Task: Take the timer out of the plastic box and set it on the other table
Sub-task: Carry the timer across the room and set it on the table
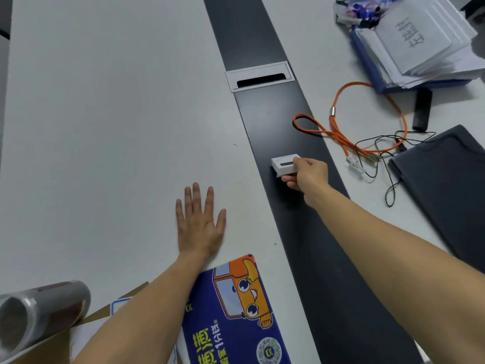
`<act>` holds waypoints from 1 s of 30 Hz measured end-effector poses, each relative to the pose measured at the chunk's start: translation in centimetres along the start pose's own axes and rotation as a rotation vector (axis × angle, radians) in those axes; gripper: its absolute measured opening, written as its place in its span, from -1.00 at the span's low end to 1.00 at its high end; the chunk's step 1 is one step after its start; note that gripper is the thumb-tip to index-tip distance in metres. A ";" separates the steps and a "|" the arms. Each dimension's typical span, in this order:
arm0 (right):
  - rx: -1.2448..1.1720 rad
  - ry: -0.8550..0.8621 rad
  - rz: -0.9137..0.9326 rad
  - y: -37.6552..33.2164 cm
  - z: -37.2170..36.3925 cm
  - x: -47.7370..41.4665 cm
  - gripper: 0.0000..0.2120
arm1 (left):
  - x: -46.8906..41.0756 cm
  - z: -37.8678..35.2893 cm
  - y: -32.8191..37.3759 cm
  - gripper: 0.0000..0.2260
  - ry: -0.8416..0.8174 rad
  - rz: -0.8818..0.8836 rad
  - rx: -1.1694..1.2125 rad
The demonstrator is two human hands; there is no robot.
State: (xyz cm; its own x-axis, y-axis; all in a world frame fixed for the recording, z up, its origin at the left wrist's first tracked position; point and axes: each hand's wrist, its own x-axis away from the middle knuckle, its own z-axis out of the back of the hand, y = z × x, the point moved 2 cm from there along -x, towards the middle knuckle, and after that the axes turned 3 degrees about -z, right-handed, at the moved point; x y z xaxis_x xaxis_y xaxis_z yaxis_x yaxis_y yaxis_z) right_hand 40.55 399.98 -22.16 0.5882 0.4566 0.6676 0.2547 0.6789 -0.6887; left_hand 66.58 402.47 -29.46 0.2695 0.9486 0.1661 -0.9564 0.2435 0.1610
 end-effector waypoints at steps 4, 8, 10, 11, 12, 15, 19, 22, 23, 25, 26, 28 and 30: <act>-0.006 0.011 -0.008 -1.3 -0.9 -1.2 -0.73 | -0.1 -0.1 -0.1 -0.40 -0.005 0.000 -0.020; 0.004 -0.010 -0.004 -1.8 -1.5 -1.7 -0.70 | -0.1 -0.1 -0.1 -0.40 -0.003 0.000 -0.030; 0.012 -0.023 0.012 -2.0 -1.8 -1.7 -0.70 | -0.1 -0.1 -0.1 -0.40 -0.003 0.000 -0.033; 0.014 -0.030 0.022 -2.0 -2.0 -1.7 -0.71 | -0.2 -0.1 -0.2 -0.40 -0.002 0.001 -0.033; 0.011 -0.036 0.031 -2.0 -2.1 -1.7 -0.71 | -0.2 -0.1 -0.1 -0.40 0.000 0.000 -0.035; 0.003 -0.043 0.052 -1.8 -2.6 -1.8 -0.75 | -0.2 -0.1 -0.1 -0.40 0.001 0.000 -0.040; 0.016 -0.040 0.059 -1.7 -3.1 -1.9 -0.81 | -0.2 0.0 -0.1 -0.40 0.000 -0.003 -0.033; 0.020 -0.040 0.066 -1.6 -3.2 -1.9 -0.80 | -0.2 0.1 -0.1 -0.40 0.001 -0.003 -0.038; 0.020 -0.041 0.068 -1.5 -3.2 -2.0 -0.79 | -0.2 0.0 -0.1 -0.40 0.001 -0.003 -0.038; 0.023 -0.043 0.071 -1.5 -3.3 -2.0 -0.77 | -0.2 0.0 -0.2 -0.40 0.002 -0.002 -0.033; 0.024 -0.043 0.069 -1.5 -3.3 -2.0 -0.76 | -0.2 0.0 -0.2 -0.40 0.001 -0.001 -0.030; 0.031 -0.040 0.067 -1.4 -3.4 -2.1 -0.73 | -0.2 -0.1 -0.1 -0.40 -0.004 0.002 -0.034; 0.044 -0.039 0.070 -1.4 -3.5 -2.1 -0.72 | -0.2 -0.1 -0.1 -0.40 -0.006 0.005 -0.039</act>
State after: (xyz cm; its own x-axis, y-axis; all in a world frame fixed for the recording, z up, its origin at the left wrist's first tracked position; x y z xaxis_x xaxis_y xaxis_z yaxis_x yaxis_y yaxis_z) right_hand 41.63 396.09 -23.63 0.5726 0.5257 0.6291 0.1794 0.6684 -0.7218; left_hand 66.66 402.27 -29.59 0.2656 0.9485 0.1728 -0.9613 0.2469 0.1222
